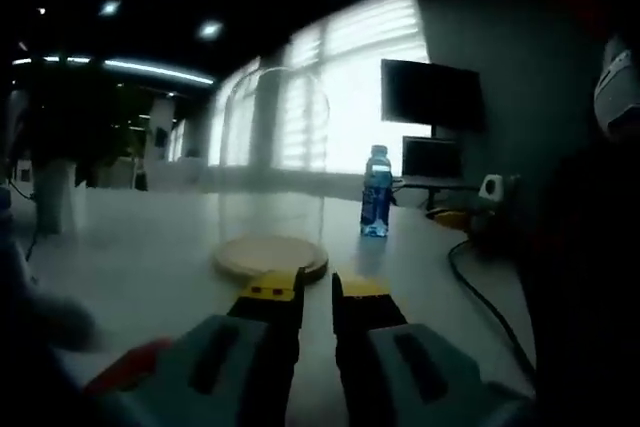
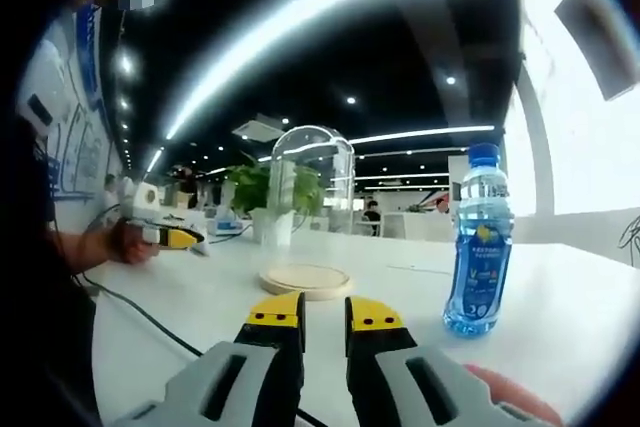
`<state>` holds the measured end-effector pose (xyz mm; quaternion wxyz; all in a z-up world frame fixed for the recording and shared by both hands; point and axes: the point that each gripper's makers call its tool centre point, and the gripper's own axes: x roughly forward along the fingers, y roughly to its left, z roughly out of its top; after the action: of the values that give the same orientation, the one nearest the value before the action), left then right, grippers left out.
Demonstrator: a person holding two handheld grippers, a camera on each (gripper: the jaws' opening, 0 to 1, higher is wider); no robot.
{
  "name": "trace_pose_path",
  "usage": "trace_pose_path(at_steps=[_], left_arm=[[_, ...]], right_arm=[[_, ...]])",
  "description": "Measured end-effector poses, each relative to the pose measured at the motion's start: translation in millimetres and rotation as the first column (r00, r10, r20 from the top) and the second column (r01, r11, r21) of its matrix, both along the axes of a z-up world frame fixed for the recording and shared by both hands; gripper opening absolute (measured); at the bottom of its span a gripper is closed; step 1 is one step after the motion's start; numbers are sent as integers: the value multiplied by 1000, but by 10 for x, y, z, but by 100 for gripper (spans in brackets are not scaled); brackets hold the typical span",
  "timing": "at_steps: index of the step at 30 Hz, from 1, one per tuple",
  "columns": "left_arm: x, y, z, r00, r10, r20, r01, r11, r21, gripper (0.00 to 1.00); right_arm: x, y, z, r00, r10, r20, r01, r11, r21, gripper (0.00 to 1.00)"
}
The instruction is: Open the cover put in the Mizone put the cover back on
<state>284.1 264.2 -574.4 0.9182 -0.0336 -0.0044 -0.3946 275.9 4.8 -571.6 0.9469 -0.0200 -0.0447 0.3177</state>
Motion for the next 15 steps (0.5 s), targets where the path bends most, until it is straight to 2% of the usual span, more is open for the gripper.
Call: trace_pose_path(at_steps=[6,15], left_arm=[[15,50,52,1000,11,-4,-12,999,-41,9],[4,44,85,1000,6,-1,-6,998,-58,11]], right_arm=[[-6,9,3,1000,4,0,-4,1000,0,11],[-16,20,-1,1000,7,2,-7,1000,-7,11]])
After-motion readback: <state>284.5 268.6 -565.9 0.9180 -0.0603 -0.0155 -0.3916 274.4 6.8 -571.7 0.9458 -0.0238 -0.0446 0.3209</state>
